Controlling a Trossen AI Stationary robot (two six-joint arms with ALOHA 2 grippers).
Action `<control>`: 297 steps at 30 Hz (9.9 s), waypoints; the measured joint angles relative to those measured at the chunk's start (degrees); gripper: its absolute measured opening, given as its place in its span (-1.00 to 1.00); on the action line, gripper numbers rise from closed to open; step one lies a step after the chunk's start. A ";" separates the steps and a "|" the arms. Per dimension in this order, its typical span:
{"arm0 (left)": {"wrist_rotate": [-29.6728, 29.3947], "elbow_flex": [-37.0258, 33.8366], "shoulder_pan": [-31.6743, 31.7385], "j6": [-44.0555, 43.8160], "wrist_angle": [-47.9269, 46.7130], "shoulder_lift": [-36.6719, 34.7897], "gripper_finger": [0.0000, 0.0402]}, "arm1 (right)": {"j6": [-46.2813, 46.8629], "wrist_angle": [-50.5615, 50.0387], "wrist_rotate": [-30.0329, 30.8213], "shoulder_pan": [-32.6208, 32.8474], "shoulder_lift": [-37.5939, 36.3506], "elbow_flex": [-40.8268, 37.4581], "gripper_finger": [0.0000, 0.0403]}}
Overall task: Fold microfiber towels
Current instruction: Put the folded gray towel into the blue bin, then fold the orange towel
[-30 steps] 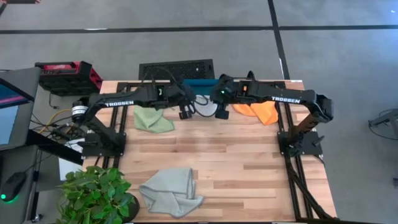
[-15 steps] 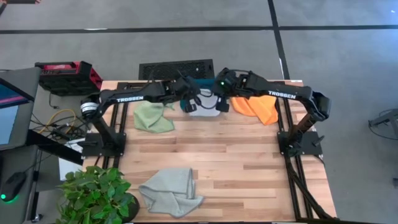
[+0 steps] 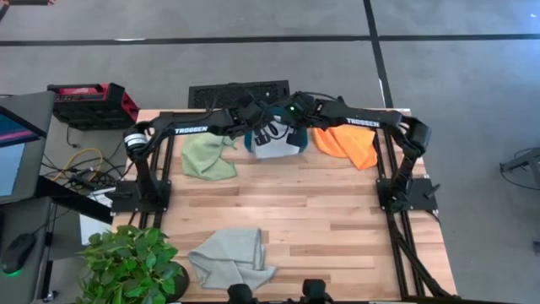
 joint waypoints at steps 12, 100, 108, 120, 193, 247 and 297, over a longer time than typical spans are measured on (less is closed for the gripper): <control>-1.18 0.13 2.14 1.18 6.76 4.89 -1.00 | -1.78 3.43 1.71 -2.62 3.47 0.14 -0.93; 10.49 0.11 -38.41 -27.77 -29.74 -12.83 -0.24 | 20.92 -10.44 -1.97 9.97 -24.69 -25.61 0.10; 7.13 0.11 -40.22 -30.51 -32.13 -13.23 -0.24 | 16.26 -0.67 -1.73 4.75 -21.03 -25.01 0.10; 5.16 0.11 -39.35 -30.55 -32.58 -13.28 -0.24 | 5.14 13.61 -3.14 -0.57 -11.47 -20.60 0.10; 5.29 0.08 -37.62 -32.35 -34.81 -13.21 -0.24 | 2.66 -27.50 -8.80 -3.19 4.86 12.03 0.10; 3.98 -0.20 -37.60 -36.54 -35.77 -13.21 -0.24 | 17.47 -12.12 -7.77 1.34 -5.72 -25.99 -0.92; -3.12 -29.79 -36.44 -8.95 37.37 -13.06 -0.24 | 34.59 22.86 -9.34 32.69 -20.20 -27.28 -0.97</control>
